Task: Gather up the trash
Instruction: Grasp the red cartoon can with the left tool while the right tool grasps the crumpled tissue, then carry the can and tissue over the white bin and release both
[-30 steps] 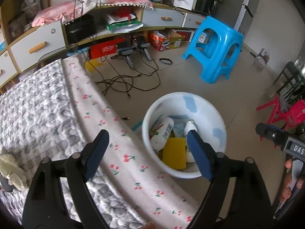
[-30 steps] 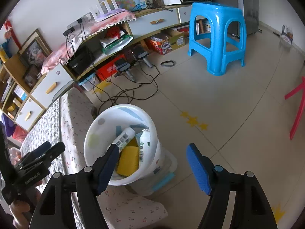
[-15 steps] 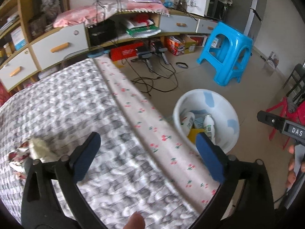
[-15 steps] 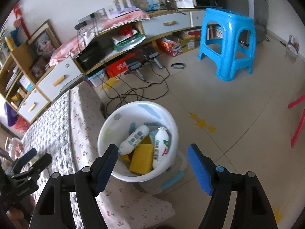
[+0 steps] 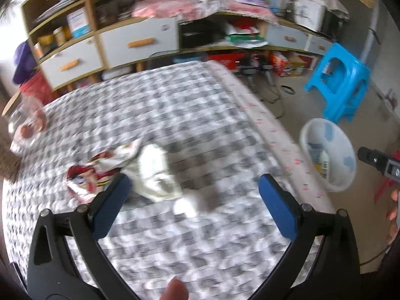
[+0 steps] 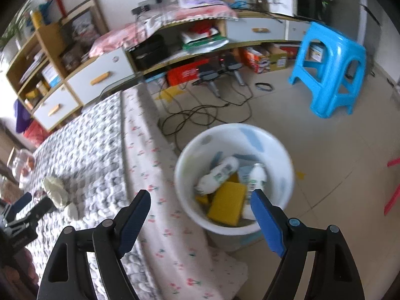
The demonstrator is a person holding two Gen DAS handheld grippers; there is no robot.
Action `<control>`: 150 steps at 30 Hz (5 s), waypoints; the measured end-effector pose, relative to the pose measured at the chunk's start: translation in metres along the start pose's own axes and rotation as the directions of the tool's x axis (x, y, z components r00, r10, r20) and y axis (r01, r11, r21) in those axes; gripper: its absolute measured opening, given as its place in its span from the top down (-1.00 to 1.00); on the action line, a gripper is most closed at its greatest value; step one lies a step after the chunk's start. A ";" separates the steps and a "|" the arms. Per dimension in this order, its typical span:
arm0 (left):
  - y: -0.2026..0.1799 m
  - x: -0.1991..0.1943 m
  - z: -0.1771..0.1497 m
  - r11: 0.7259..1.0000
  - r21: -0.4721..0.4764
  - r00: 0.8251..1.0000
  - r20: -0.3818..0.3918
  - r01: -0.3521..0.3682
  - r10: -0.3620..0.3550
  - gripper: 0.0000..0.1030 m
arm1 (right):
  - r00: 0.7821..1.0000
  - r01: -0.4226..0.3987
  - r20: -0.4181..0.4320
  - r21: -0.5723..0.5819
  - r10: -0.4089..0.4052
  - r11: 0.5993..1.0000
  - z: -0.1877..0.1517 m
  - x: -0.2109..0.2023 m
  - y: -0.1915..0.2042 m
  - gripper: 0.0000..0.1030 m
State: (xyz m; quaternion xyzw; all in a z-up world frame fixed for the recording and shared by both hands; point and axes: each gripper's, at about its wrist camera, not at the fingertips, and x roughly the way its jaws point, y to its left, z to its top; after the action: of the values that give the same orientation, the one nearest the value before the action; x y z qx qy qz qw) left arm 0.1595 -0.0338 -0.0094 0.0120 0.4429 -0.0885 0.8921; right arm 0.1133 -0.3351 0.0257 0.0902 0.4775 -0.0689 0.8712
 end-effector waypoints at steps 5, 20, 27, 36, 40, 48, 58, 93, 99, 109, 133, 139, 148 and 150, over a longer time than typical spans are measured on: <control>0.049 0.012 -0.005 0.990 -0.119 0.994 -0.091 -0.071 0.060 -0.98 | 1.000 -0.019 -0.019 -0.049 0.018 0.999 0.002 0.013 0.036 -0.62; 0.140 0.044 -0.023 0.847 -0.527 0.979 -0.199 -0.071 -0.042 -0.77 | 0.996 -0.059 -0.071 -0.140 0.050 0.988 -0.002 0.040 0.112 -0.63; 0.145 0.058 -0.019 0.827 -0.559 0.980 -0.189 -0.057 -0.060 -0.58 | 0.994 -0.076 -0.087 -0.166 0.062 0.983 -0.007 0.045 0.131 -0.63; 0.153 0.066 -0.015 0.852 -0.523 0.973 -0.186 0.020 -0.137 -0.58 | 0.989 -0.103 -0.126 -0.191 0.079 0.976 -0.013 0.058 0.151 -0.63; 0.164 0.079 -0.016 0.819 -0.564 0.965 -0.146 0.101 -0.219 -0.57 | 0.985 -0.121 -0.146 -0.199 0.093 0.973 -0.015 0.066 0.164 -0.63; 0.158 0.073 -0.014 0.845 -0.502 0.955 -0.113 0.183 -0.274 0.15 | 0.977 -0.154 -0.179 -0.210 0.117 0.966 -0.020 0.079 0.191 -0.63; 0.185 0.051 -0.030 0.892 -0.442 0.964 -0.187 0.090 -0.190 0.15 | 0.958 -0.230 -0.224 -0.233 0.178 0.945 -0.025 0.094 0.232 -0.63; 0.139 -0.004 -0.035 0.938 -0.317 0.979 -0.097 0.138 -0.177 0.15 | 0.926 -0.356 -0.179 -0.120 0.332 0.927 -0.005 0.066 0.209 0.43; 0.112 0.001 -0.028 0.947 -0.276 0.975 -0.100 0.163 -0.197 0.15 | 0.943 -0.312 -0.137 -0.062 0.302 0.948 0.005 0.055 0.159 0.43; 0.066 0.010 -0.021 0.955 -0.218 0.968 -0.110 0.199 -0.227 0.15 | 0.969 -0.230 -0.072 0.070 0.235 0.971 0.015 0.035 0.054 0.43; -0.068 0.025 -0.013 0.957 -0.008 0.947 -0.143 0.291 -0.289 0.15 | 0.997 -0.063 -0.028 0.310 0.076 0.948 0.003 0.013 -0.122 -0.23; -0.128 0.037 -0.003 0.939 0.079 0.931 -0.185 0.334 -0.316 0.15 | 0.999 -0.031 -0.018 0.315 0.039 0.948 -0.005 0.001 -0.150 -0.23; -0.200 0.067 0.008 0.905 0.139 0.901 -0.234 0.403 -0.365 0.15 | 1.000 -0.009 -0.013 0.299 0.014 0.954 -0.012 -0.007 -0.170 -0.25; -0.210 0.070 0.010 0.901 0.150 0.901 -0.231 0.407 -0.368 0.15 | 1.000 -0.010 -0.008 0.299 0.013 0.954 -0.012 -0.008 -0.171 -0.26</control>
State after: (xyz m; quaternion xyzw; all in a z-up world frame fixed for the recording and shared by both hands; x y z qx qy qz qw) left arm 0.1737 -0.2518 -0.0468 0.0191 0.5116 -0.3062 0.8026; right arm 0.0641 -0.4991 0.0106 0.2240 0.4654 -0.1345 0.8457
